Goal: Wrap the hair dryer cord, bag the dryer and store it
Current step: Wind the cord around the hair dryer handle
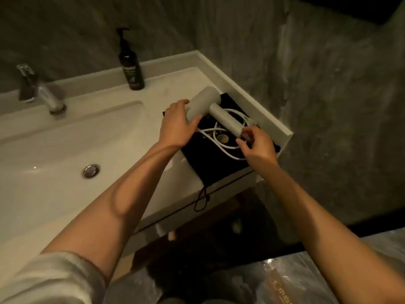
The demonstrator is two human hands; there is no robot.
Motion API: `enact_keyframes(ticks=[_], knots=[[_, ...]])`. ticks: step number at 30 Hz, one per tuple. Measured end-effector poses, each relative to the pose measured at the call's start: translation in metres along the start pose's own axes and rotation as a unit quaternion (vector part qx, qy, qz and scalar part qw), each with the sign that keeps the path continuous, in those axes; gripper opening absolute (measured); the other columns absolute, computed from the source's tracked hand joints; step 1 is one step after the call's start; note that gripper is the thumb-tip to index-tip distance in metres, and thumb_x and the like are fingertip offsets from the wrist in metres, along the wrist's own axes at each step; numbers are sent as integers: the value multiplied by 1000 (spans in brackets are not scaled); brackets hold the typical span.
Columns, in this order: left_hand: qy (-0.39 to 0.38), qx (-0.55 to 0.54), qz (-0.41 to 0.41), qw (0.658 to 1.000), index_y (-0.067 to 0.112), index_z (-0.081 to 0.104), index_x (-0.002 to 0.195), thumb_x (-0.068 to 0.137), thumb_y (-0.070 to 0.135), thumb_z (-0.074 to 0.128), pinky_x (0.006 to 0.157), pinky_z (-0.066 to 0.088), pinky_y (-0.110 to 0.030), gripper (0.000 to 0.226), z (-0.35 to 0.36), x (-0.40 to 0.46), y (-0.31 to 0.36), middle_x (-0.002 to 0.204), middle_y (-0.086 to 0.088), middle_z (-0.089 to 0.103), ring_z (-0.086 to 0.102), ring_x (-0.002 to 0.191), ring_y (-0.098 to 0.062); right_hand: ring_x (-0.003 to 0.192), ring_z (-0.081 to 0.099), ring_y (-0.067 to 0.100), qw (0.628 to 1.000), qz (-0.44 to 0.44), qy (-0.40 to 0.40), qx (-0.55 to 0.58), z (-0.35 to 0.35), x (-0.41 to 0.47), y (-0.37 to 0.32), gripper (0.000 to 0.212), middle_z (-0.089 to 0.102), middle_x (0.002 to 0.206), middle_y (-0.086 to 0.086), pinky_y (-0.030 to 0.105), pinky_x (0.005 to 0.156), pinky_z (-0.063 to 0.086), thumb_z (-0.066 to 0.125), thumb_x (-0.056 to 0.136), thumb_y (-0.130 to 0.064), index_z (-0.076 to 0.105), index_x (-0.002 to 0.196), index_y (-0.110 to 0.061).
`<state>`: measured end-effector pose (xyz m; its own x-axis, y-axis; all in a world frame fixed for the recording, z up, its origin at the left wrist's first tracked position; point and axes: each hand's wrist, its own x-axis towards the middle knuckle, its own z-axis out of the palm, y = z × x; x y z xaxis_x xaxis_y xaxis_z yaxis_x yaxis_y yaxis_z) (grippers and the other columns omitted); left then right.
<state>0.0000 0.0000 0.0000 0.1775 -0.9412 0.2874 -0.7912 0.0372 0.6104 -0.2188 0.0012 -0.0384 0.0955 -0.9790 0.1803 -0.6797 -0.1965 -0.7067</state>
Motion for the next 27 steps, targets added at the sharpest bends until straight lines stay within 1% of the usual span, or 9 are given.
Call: enact_keyframes(ticks=[4, 8, 10, 13, 15, 19, 22, 25, 27], knots=[[-79, 80, -69, 991, 4, 29, 144, 87, 50, 57, 107, 33, -47, 78, 6, 49, -9, 144, -21, 40, 37, 131, -38, 118, 43, 29, 990, 47, 43, -123, 16, 21, -3, 47, 52, 123, 14, 40, 95, 41, 61, 86, -37, 52, 125, -12], [-191, 92, -106, 972, 0, 36, 137, 85, 64, 48, 100, 40, -43, 83, 15, 86, -19, 138, -22, 47, 46, 125, -38, 112, 47, 35, 976, 72, 62, -196, 30, 35, 2, 61, 53, 120, 18, 40, 92, 41, 64, 81, -48, 53, 124, -7], [-250, 87, -109, 958, -2, 40, 134, 86, 65, 44, 95, 41, -38, 83, 19, 95, -23, 136, -23, 50, 49, 121, -38, 108, 49, 37, 968, 80, 68, -229, 35, 38, 3, 59, 55, 117, 20, 41, 89, 41, 61, 82, -50, 54, 121, -7], [-272, 54, -122, 953, -3, 41, 133, 84, 68, 47, 84, 41, -33, 87, 24, 102, -25, 133, -21, 52, 53, 114, -35, 101, 53, 37, 969, 58, 102, -220, 39, 41, 4, 50, 60, 110, 19, 41, 83, 42, 57, 85, -47, 55, 118, -9], [-263, -12, -160, 951, -2, 46, 129, 77, 68, 58, 77, 42, -32, 88, 23, 103, -28, 126, -17, 55, 55, 101, -29, 97, 56, 35, 970, 33, 115, -210, 37, 41, 2, 46, 63, 106, 15, 40, 79, 41, 55, 87, -46, 54, 116, -11], [-282, -221, -243, 902, 4, 55, 118, 65, 59, 76, 67, 51, -31, 79, 4, 103, -26, 105, -10, 65, 64, 85, -22, 97, 57, 26, 991, 38, 113, -57, 25, 42, -5, 44, 61, 110, 10, 39, 78, 46, 59, 87, -41, 52, 120, -13], [-305, -328, -233, 863, 4, 60, 111, 68, 48, 79, 78, 58, -37, 64, -16, 100, -18, 98, -15, 72, 70, 85, -27, 95, 58, 16, 992, 6, 117, 49, 10, 48, -12, 40, 61, 107, 4, 28, 79, 48, 65, 84, -36, 53, 117, -17], [-247, -388, -193, 866, 5, 62, 106, 71, 38, 79, 75, 58, -38, 51, -30, 93, -6, 94, -18, 73, 72, 79, -25, 77, 56, -7, 980, -23, 136, 144, -6, 57, -29, 38, 61, 96, 0, 6, 71, 41, 74, 78, -20, 57, 112, -13], [-196, -407, -166, 876, 7, 62, 103, 71, 36, 79, 73, 57, -39, 46, -39, 90, 3, 90, -17, 70, 69, 77, -24, 72, 55, -9, 968, -21, 151, 197, -16, 65, -40, 45, 59, 91, -3, 9, 71, 44, 77, 74, -14, 56, 113, -12]])
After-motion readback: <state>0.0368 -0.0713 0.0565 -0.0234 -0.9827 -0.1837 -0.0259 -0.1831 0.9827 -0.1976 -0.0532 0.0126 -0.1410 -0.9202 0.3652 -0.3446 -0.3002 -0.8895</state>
